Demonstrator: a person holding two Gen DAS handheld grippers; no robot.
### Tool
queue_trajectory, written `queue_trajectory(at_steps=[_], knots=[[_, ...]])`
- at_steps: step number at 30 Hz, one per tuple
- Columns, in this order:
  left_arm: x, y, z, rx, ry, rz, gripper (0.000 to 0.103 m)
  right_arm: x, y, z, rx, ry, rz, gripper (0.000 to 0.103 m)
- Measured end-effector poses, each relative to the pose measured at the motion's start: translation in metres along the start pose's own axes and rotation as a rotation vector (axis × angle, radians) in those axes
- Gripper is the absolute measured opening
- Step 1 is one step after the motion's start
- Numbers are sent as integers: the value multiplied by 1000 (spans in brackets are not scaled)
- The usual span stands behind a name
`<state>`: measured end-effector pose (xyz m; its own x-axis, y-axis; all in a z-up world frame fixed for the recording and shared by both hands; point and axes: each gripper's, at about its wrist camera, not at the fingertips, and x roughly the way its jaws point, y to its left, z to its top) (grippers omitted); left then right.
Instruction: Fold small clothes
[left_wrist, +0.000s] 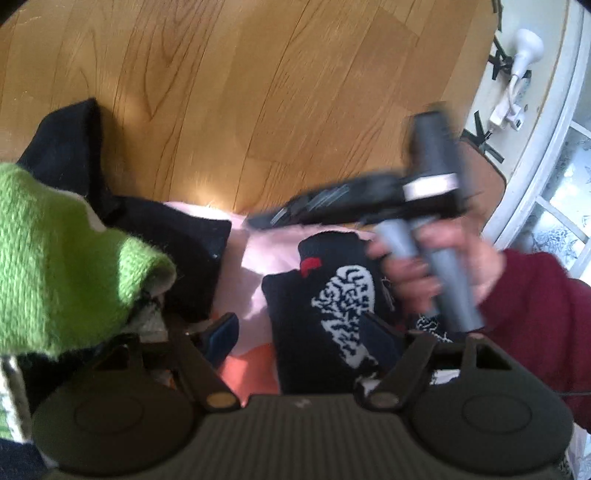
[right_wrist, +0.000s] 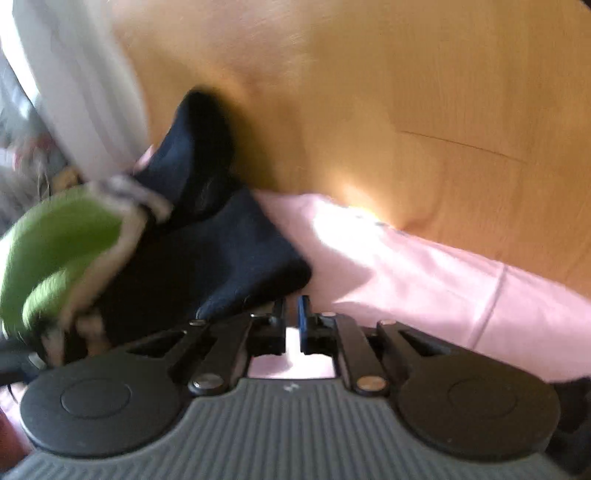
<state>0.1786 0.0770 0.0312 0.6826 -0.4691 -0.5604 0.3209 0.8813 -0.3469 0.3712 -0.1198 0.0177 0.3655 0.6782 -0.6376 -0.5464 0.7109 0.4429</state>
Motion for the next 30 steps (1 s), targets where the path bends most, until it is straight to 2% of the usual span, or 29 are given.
queue_trajectory(at_steps=[2, 5, 7, 8, 11, 16, 19, 22, 24, 27, 30], knots=[[0, -1, 0, 4, -3, -3, 75, -35, -7, 1, 39, -67, 67, 12], [2, -2, 0, -3, 1, -1, 75, -80, -2, -2, -15, -101, 86, 22], [0, -2, 0, -2, -4, 0, 75, -99, -4, -9, -46, -92, 83, 46], [-2, -4, 0, 3, -11, 2, 77, -108, -7, -16, -52, -83, 69, 48], [-10, -12, 0, 35, -34, 10, 78, -133, -16, -41, -15, -68, 5, 48], [-25, -31, 3, 93, -82, -25, 78, -219, -44, -112, 234, -194, 16, 50], [-27, -39, 3, 113, -91, -32, 78, -260, -48, -165, 402, -218, 38, 50], [-30, -46, 3, 132, -94, -34, 78, -279, -36, -206, 478, -216, -23, 50], [-33, -52, 3, 145, -98, -47, 78, -290, -32, -225, 521, -256, -82, 50], [-40, -64, 0, 166, -103, -77, 78, -309, -47, -246, 646, -357, -139, 49], [-47, -76, -8, 195, -104, -94, 78, -314, -63, -255, 741, -382, -240, 49]])
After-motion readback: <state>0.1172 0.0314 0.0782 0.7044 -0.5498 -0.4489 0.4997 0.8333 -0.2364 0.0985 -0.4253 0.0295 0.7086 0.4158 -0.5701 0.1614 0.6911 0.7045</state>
